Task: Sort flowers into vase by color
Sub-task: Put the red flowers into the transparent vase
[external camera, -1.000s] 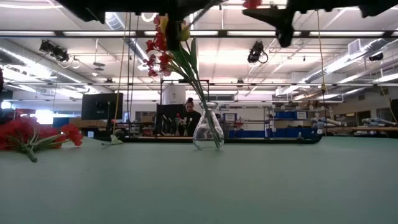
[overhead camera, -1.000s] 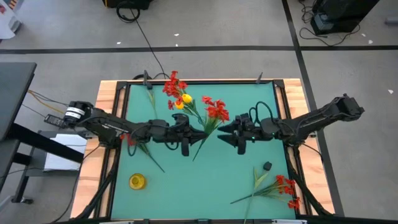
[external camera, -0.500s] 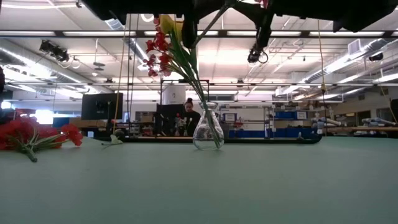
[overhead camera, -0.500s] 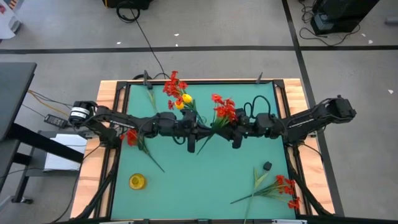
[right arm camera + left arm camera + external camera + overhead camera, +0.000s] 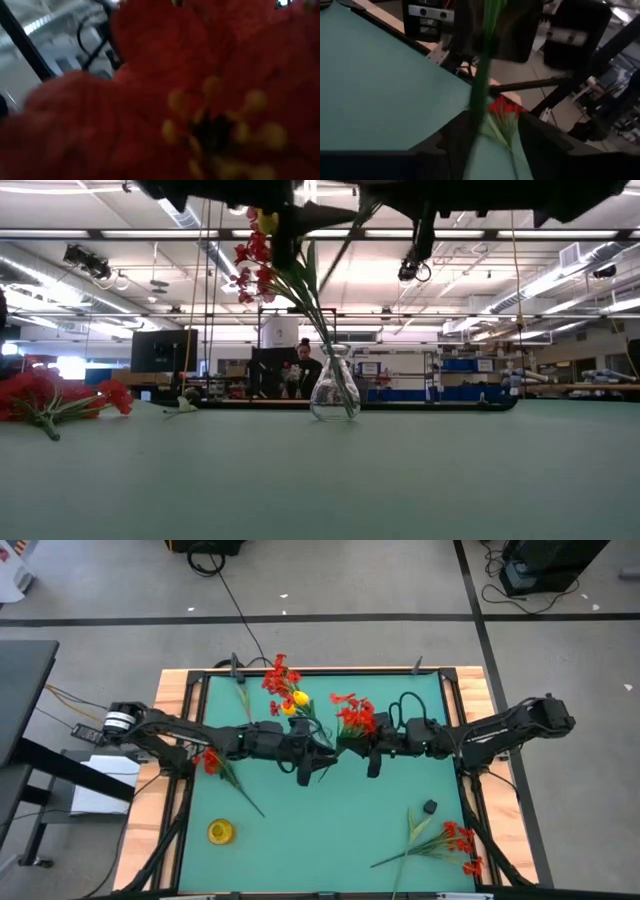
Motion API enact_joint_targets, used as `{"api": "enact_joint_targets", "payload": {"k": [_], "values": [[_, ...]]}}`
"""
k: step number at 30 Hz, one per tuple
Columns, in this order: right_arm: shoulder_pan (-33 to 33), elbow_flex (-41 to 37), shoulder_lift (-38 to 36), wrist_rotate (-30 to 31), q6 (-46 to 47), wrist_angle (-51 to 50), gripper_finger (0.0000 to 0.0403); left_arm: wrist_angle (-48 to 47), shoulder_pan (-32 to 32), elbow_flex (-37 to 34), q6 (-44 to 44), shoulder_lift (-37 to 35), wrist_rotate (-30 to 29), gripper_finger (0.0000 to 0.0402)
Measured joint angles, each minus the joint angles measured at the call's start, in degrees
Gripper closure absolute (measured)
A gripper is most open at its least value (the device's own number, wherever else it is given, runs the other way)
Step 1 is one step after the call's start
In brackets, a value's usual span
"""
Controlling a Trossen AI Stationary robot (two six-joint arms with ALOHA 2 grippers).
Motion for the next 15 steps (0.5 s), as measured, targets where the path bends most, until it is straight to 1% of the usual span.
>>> {"api": "enact_joint_targets", "payload": {"k": [2, 5, 8, 10, 15], "values": [[0.0, 2.4, 0.0, 0.0, -3.2, -5.1, 0.0389, -5.1, -0.7, 0.0, -0.1, -3.0, -0.3, 0.0212], [-0.4, 7.2, 0.0, 0.3, -8.9, -15.6, 0.0389, -11.2, -2.1, 0.1, 0.0, -6.6, -2.2, 0.0206], [-1.1, 12.1, 0.0, 3.1, -13.5, -24.6, 0.0389, -16.3, -3.3, 0.1, -0.1, -9.0, -4.7, 0.0205], [-1.7, 15.0, 0.0, 3.9, -16.2, -27.6, 0.0389, -20.7, -4.3, 0.1, -0.2, -10.3, -6.0, 0.0205], [-4.5, 19.0, 0.0, 5.9, -20.4, -29.7, 0.0389, -29.8, -6.7, 0.1, -2.2, -11.7, -10.5, 0.0205]]}}
